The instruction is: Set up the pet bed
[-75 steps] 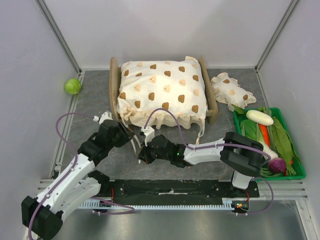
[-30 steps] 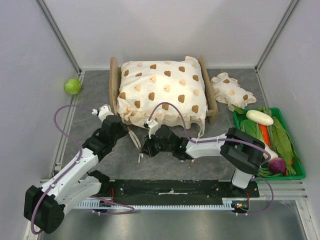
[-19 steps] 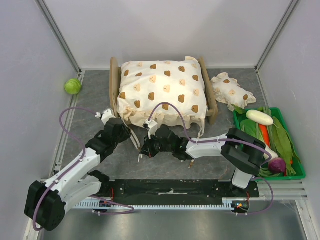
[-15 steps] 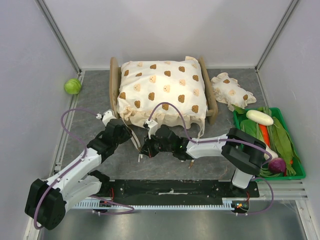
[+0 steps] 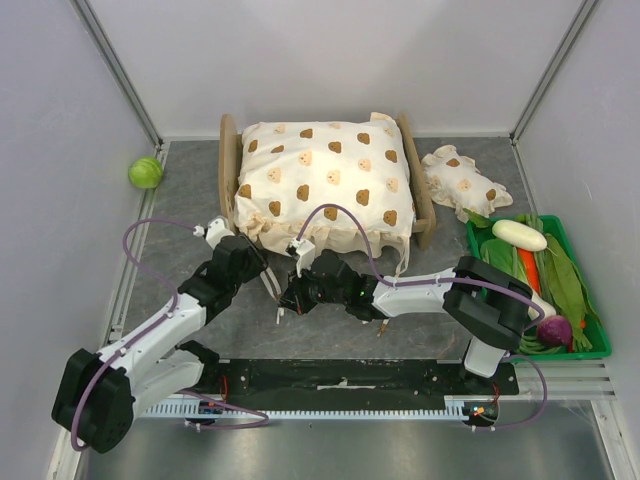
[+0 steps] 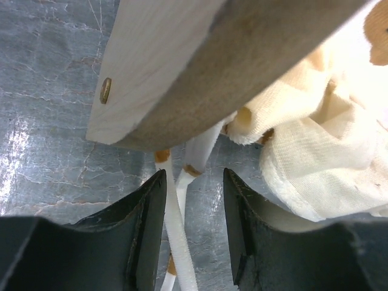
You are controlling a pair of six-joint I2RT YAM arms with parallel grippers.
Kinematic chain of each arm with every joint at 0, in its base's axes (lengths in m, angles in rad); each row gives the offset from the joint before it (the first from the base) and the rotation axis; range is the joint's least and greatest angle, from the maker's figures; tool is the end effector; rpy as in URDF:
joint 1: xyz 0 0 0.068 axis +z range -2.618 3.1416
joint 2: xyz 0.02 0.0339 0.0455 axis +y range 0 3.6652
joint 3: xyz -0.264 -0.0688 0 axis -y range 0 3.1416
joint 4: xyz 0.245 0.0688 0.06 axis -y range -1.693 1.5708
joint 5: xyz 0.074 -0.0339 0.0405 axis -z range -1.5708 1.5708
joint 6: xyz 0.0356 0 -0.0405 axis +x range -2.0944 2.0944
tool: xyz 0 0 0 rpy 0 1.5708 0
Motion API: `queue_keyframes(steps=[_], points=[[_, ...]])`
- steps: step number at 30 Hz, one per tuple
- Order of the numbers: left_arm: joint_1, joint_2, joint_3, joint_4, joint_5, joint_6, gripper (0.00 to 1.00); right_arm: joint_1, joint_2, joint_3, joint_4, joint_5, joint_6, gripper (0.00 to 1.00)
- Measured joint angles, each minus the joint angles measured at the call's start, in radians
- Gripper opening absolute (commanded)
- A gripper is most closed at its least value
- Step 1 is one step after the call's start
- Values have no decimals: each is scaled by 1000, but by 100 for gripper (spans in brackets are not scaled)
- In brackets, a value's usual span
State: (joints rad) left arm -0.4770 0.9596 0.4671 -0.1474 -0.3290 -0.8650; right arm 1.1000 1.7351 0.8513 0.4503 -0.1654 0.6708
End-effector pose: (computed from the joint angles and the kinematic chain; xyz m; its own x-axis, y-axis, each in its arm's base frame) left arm 0.1822 -0.0812 0.2024 -0.4995 -0.5526 -0.6671 -0.2712 0.8312 -0.4854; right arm 0.1599 0.3270 0.1767 -0.7378 -0.0979 -0.6679 -0.6232 0.4789 0.6183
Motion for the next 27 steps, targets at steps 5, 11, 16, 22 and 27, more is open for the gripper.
queue_keyframes(steps=[5,11,16,22,27], points=[[0,45,0,23,-5,-6,47,0,0,0,4,-3,0,0],[0,79,0,76,-19,-13,42,0,0,0,5,-7,1,0],[0,93,-5,102,-38,-13,29,0,0,0,5,-13,2,0],[0,95,-6,107,-39,-13,5,0,0,0,5,-13,1,0],[0,92,-6,108,-37,-13,2,0,0,0,5,-13,2,0]])
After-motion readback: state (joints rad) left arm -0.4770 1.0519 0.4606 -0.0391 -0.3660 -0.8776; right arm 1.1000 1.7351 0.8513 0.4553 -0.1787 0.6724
